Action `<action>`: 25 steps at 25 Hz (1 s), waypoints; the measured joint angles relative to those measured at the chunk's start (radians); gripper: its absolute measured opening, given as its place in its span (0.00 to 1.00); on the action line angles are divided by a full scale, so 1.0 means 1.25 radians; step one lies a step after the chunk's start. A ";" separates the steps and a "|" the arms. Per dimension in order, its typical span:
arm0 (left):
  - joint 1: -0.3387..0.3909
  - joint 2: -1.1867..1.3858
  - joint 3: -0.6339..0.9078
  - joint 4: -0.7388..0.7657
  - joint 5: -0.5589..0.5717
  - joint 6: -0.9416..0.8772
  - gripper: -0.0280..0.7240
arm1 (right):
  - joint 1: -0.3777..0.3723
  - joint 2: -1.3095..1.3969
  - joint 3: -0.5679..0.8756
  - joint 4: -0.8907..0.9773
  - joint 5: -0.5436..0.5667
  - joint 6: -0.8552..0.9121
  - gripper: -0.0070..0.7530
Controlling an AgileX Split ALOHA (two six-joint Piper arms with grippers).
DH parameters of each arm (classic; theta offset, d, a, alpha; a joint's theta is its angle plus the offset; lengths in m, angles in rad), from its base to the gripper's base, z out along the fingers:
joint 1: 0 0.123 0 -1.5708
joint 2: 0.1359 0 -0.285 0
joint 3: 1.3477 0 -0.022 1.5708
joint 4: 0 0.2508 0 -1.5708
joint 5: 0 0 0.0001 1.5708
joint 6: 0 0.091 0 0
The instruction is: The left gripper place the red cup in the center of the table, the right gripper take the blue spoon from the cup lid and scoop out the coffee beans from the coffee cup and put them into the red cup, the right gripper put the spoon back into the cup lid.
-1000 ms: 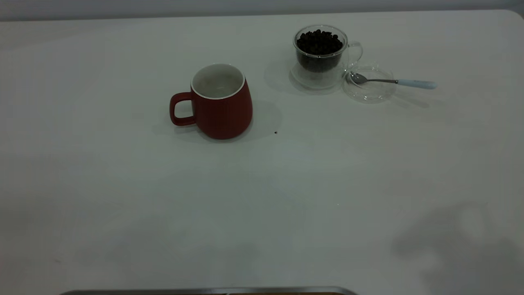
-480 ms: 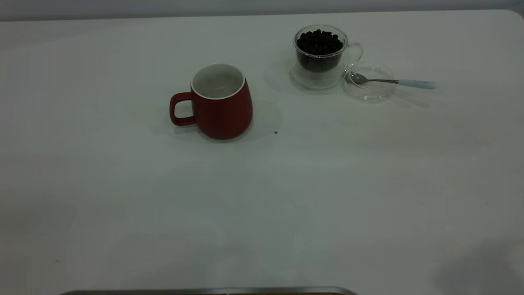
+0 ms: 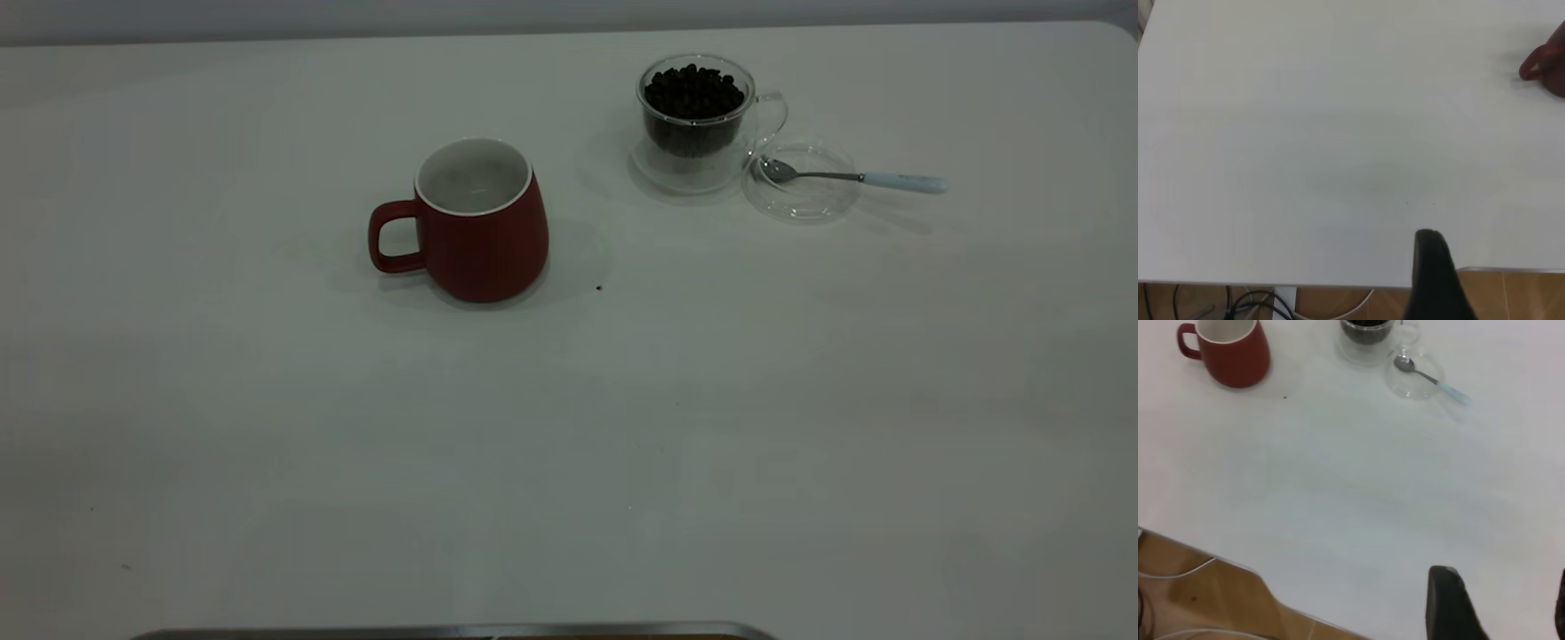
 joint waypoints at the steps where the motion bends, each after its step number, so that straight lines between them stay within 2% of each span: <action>1: 0.000 0.000 0.000 0.000 0.000 0.000 0.75 | 0.000 -0.023 0.007 -0.004 0.005 0.004 0.56; 8: 0.000 0.000 0.000 0.000 0.000 0.000 0.75 | 0.000 -0.153 0.020 -0.024 0.022 0.067 0.56; 20: 0.000 0.000 0.000 0.000 0.000 0.000 0.75 | 0.000 -0.155 0.029 -0.033 0.033 0.112 0.56; 25: 0.000 0.000 0.000 0.000 0.000 0.000 0.75 | 0.000 -0.155 0.029 -0.087 0.033 0.179 0.56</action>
